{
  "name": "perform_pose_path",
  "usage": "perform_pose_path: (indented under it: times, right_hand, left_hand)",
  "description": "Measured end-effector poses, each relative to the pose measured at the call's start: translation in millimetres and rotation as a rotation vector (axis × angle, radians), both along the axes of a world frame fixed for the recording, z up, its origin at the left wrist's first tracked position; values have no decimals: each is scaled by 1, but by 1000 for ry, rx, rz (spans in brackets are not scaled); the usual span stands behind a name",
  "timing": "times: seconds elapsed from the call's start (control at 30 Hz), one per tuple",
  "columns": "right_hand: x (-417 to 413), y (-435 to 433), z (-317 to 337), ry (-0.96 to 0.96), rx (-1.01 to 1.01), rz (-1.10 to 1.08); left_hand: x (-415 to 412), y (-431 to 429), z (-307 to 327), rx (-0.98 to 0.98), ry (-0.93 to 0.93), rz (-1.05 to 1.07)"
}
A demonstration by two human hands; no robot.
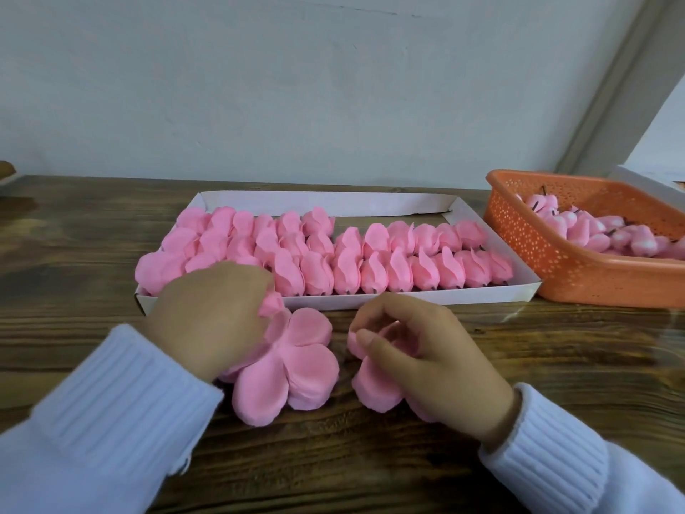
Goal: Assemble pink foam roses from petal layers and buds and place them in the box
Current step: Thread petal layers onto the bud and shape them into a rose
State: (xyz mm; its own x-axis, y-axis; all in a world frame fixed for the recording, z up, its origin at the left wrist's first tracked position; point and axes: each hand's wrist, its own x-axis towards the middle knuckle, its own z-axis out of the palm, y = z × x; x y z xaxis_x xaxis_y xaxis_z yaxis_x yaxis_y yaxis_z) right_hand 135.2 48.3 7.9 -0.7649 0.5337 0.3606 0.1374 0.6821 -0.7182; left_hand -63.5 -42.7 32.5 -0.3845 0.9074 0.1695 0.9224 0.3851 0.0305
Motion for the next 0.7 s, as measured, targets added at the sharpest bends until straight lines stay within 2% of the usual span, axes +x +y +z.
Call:
perform_pose_path:
  times: [0.27, 0.7]
  right_hand:
    - [0, 1, 2, -19, -16, 4]
    - [0, 1, 3, -29, 1, -15]
  left_hand:
    - [0, 3, -12, -36, 80, -8]
    - [17, 6, -11, -94, 248, 100]
